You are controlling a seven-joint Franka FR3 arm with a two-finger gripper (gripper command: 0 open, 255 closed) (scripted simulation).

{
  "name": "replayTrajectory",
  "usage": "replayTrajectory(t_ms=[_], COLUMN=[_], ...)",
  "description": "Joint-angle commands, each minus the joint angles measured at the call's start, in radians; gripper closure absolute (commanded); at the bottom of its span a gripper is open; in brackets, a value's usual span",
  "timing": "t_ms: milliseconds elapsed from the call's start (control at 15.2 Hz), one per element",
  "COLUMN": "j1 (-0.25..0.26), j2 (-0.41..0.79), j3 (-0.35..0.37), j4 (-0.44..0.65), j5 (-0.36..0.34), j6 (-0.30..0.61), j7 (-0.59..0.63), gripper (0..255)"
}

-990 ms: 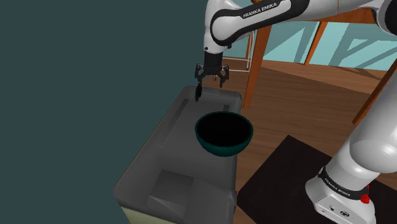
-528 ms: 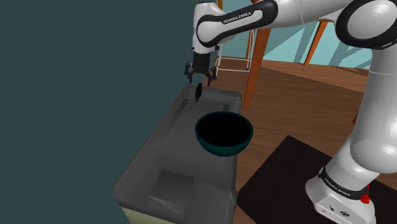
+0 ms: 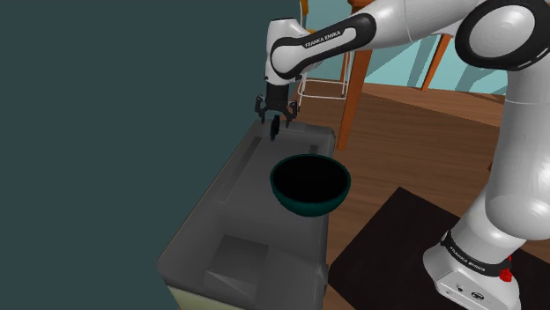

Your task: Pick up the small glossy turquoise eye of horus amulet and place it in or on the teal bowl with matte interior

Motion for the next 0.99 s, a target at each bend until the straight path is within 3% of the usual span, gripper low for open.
replayTrajectory(t_ms=[0, 330, 396, 924], j1=[0.0, 0.0, 0.0, 0.0], j2=[0.003, 0.003, 0.003, 0.003], j3=[0.0, 0.0, 0.0, 0.0], j4=[-0.002, -0.002, -0.002, -0.002], j5=[-0.001, -0.001, -0.001, -0.001], j6=[0.005, 0.005, 0.005, 0.005], j7=[0.001, 0.001, 0.001, 0.0], gripper=[0, 0, 255, 255])
